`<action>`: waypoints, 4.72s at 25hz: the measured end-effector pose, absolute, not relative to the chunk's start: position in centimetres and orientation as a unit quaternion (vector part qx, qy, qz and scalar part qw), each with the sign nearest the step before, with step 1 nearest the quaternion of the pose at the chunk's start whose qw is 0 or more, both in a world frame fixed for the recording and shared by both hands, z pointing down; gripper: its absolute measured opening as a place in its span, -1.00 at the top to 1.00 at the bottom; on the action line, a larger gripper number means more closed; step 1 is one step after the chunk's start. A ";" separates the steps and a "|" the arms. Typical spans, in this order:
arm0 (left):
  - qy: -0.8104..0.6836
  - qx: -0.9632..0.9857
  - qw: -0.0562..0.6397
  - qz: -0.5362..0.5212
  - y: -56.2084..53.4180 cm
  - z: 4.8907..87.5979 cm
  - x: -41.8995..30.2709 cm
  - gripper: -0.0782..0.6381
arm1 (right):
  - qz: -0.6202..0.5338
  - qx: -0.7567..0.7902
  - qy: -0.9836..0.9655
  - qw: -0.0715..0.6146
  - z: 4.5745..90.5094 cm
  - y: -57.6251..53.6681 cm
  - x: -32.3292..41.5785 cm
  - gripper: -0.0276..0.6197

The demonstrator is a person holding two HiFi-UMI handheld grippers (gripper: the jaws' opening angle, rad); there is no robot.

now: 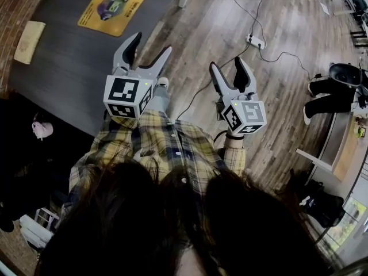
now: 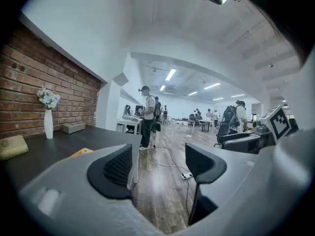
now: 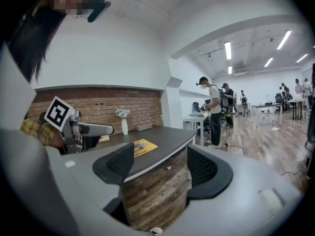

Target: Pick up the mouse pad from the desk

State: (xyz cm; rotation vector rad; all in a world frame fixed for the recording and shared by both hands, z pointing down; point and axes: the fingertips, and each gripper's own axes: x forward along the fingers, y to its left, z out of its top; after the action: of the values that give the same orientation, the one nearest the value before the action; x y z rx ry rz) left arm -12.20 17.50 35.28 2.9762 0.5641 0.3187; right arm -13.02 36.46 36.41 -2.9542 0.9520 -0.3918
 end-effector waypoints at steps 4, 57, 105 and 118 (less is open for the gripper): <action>0.179 0.978 0.046 0.099 15.2 34.7 -8.0 -0.16 | -0.118 -0.946 0.302 0.007 35.6 35.1 -8.8 -0.08; -0.348 0.924 0.126 0.092 -12.4 38.4 3.3 -0.16 | -0.158 -0.691 0.701 -0.076 37.4 0.4 23.8 -0.25; -0.477 0.852 0.156 0.151 -15.3 43.9 0.7 -0.16 | -0.218 -0.546 0.801 -0.113 43.6 -9.8 22.2 -0.24; -0.463 0.836 0.200 0.218 -15.6 50.8 0.5 -0.16 | -0.284 -0.524 0.790 -0.146 49.3 -10.5 21.5 -0.24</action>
State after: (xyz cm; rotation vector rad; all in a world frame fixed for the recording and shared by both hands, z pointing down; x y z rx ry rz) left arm 0.46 -15.56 50.83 2.3360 -1.2940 0.6099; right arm 21.46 -10.45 49.31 -1.8183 2.7422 -0.9872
